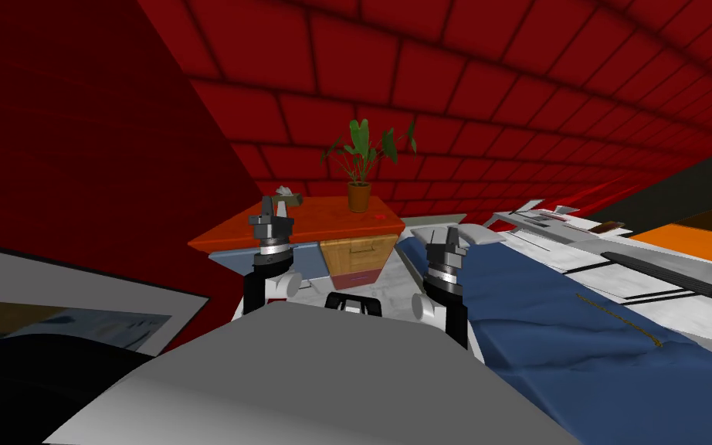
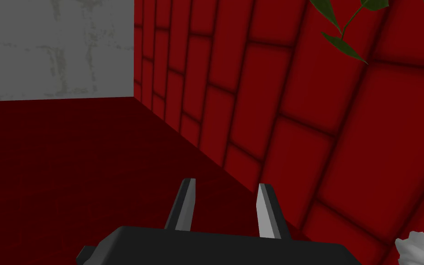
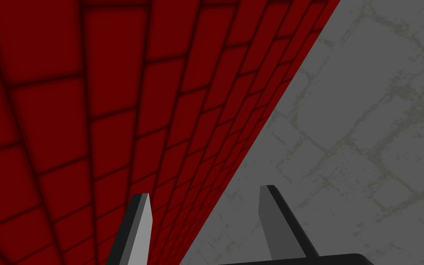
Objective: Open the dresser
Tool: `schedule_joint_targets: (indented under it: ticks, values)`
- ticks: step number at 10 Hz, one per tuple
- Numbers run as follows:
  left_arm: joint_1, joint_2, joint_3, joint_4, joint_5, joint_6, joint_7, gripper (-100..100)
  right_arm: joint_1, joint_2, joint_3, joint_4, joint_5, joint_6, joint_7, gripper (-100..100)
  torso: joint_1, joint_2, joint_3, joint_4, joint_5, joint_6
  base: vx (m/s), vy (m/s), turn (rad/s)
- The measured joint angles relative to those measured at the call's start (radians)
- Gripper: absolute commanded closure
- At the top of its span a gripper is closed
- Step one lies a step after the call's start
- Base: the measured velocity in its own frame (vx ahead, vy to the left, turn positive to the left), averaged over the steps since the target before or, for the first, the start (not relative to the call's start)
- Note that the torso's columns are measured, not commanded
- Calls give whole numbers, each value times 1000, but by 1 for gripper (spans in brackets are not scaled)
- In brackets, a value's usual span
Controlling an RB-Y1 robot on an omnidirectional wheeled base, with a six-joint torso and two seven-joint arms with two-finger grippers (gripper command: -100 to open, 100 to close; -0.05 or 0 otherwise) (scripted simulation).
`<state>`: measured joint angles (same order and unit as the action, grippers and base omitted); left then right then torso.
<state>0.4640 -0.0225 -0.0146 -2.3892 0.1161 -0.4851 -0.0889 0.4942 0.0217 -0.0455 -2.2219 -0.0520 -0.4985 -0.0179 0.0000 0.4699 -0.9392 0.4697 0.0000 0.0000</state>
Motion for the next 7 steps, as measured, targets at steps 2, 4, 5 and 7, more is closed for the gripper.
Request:
schedule_joint_targets:
  ticks: [2, 4, 5, 7]
  values:
    - [0, 0, 0, 0, 0, 0, 0, 0, 0, 0, 0, 0, 0, 0, 0, 0, 0, 148, -295, 148, 0, 0, 0, 0, 0]
    - [-3, 21, 0, 6, -1, 2, -1, -100, 0, 0, 0, 0, 0, 0, 0, 0, 0, 255, -512, 254, 0, 0, -1, -20, 7]
    - [-3, 48, 0, 14, -1, 2, -1, -100, 0, 0, 0, 0, 0, 0, 0, 0, -1, 265, -531, 264, 0, 0, -5, -42, 11]
    - [-3, 98, 3, 32, 0, 7, 1, -100, 0, 0, 0, 0, 0, 0, 0, 0, -1, 268, -537, 268, 0, 0, 0, -45, 15]
